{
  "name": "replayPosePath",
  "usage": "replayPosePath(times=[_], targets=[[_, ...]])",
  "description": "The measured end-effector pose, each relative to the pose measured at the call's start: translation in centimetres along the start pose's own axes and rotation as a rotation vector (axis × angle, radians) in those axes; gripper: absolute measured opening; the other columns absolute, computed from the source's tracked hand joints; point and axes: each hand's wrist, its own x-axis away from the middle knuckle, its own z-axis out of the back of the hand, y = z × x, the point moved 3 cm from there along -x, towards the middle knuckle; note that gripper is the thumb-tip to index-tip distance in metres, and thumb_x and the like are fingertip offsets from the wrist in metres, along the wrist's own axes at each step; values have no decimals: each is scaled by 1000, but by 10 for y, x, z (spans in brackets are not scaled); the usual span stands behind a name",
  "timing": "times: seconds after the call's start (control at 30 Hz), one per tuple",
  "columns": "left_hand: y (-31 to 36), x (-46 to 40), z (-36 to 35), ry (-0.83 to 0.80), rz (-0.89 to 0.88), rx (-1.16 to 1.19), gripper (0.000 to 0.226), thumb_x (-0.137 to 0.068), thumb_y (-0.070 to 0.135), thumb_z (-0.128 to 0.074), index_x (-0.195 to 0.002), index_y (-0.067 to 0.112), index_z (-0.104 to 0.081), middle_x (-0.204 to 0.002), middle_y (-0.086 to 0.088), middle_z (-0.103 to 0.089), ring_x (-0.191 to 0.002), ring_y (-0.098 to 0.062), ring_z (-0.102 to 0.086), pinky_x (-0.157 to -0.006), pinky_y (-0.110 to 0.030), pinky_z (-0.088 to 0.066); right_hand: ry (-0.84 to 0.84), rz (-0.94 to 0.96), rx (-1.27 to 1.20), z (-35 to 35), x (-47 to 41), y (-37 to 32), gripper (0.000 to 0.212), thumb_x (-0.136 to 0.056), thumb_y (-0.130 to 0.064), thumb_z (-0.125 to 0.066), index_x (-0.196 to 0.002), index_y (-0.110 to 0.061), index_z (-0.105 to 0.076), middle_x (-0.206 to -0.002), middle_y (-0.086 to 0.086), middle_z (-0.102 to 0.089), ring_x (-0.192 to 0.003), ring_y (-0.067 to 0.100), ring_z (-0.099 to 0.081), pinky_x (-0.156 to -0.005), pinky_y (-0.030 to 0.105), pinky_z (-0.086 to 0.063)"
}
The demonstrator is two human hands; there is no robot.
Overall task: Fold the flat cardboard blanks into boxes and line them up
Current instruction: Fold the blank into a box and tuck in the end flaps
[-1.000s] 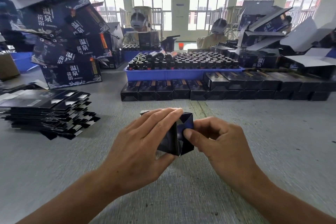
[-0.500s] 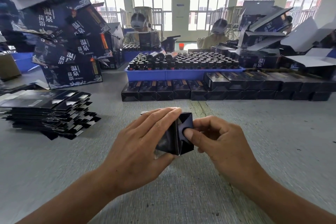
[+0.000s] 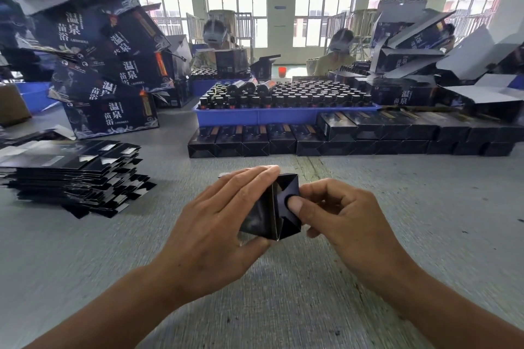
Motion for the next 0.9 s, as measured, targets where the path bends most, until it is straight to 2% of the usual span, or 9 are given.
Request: replayPosePath(times=[0.07, 0.17, 0.27, 0.5, 0.63, 0.7, 0.77, 0.83, 0.9], targets=[[0, 0, 1, 1, 2, 0, 80, -80, 48, -58, -150, 16, -35, -146, 4, -49, -133, -11, -45, -106, -26, -38, -5, -6, -5, 0, 0, 0, 25, -73, -45, -73, -91, -28, -73, -86, -10, -75, -76, 9, -72, -61, 18, -55], [2, 0, -1, -23, -41, -42, 81, -81, 48, -59, -151, 16, -33, -146, 2, -50, -135, -13, -44, -106, -31, -42, 40, 50, 177, -1, 1, -1, 9, -80, -37, -75, -87, -33, -70, -86, -20, -72, -77, 3, -70, -65, 14, -53], [4, 0, -4, -31, -64, -51, 80, -82, 49, -58, -151, 16, -33, -146, 2, -50, -135, -13, -44, -105, -33, -45, 90, 104, 288, -4, 4, -4, 6, -82, -35, -72, -84, -33, -68, -86, -25, -69, -76, -1, -67, -64, 10, -51], [0, -1, 1, -4, 25, 13, 84, -78, 50, -59, -151, 19, -32, -143, 8, -46, -130, -7, -44, -105, -19, -31, -6, -29, 33, 2, 0, -2, 5, -89, -26, -71, -93, -23, -74, -85, -8, -75, -76, 10, -72, -64, 21, -58], [-4, 1, 1, 2, 47, 36, 92, -75, 41, -80, -151, 18, -34, -144, 11, -43, -130, -3, -41, -103, -16, -29, -38, -33, 6, 2, -2, -1, 9, -89, -27, -71, -96, -23, -75, -89, -6, -76, -79, 12, -73, -65, 23, -58], [-3, 1, 1, 20, 51, 41, 90, -75, 43, -78, -151, 17, -35, -144, 10, -44, -130, -6, -43, -103, -18, -31, -39, -35, -9, 2, -1, 0, 16, -86, -33, -70, -98, -24, -75, -90, -5, -76, -81, 12, -73, -66, 24, -58], [-1, 0, 3, 37, 31, 18, 84, -79, 48, -64, -150, 17, -34, -143, 8, -46, -130, -9, -44, -104, -22, -36, -35, -23, -21, 3, 0, 0, 32, -79, -46, -71, -106, -28, -73, -94, -7, -75, -85, 11, -73, -67, 25, -58], [1, 0, 1, 26, -21, -31, 80, -82, 46, -58, -151, 16, -31, -144, 2, -51, -134, -13, -43, -107, -32, -42, -53, -5, 11, 0, 2, 1, 52, -75, -60, -76, -120, -38, -64, -105, -15, -72, -92, 7, -72, -72, 20, -58], [2, 1, -5, -14, -115, -99, 76, -85, 39, -57, -152, 16, -29, -147, -1, -51, -140, -17, -40, -113, -40, -39, -87, -15, 87, -5, 4, 3, 72, -67, -68, -77, -130, -47, -52, -113, -21, -67, -100, -1, -69, -76, 17, -57]])
